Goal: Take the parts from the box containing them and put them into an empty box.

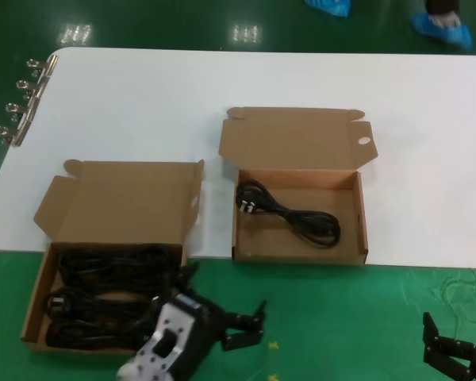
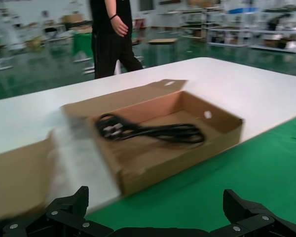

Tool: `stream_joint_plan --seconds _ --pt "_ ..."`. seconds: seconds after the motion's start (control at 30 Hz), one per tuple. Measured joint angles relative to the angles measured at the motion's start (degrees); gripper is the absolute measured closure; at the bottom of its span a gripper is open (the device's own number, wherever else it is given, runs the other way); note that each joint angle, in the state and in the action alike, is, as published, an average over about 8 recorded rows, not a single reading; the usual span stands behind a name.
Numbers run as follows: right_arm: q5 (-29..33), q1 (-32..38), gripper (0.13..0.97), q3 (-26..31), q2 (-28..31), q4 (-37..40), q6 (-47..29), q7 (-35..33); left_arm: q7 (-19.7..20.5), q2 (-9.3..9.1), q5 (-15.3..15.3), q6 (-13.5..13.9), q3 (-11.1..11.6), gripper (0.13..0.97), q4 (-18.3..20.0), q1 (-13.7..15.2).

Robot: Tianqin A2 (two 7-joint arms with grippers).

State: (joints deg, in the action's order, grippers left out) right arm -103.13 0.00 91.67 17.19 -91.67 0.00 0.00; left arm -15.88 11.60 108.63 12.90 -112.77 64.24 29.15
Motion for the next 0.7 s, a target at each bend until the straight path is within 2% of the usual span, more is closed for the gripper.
stream_joint_plan --seconds 0.6,0.7 --pt "0.0 0.0 0.129 0.0 0.0 0.0 0.0 0.0 11.7 4.12 -4.1 -9.5 15.5 0.132 20.2 -21.5" --pt "0.0 0.0 0.129 0.0 0.0 0.0 0.0 0.0 13.0 4.56 -4.5 -10.5 17.2 0.132 22.4 -23.8"
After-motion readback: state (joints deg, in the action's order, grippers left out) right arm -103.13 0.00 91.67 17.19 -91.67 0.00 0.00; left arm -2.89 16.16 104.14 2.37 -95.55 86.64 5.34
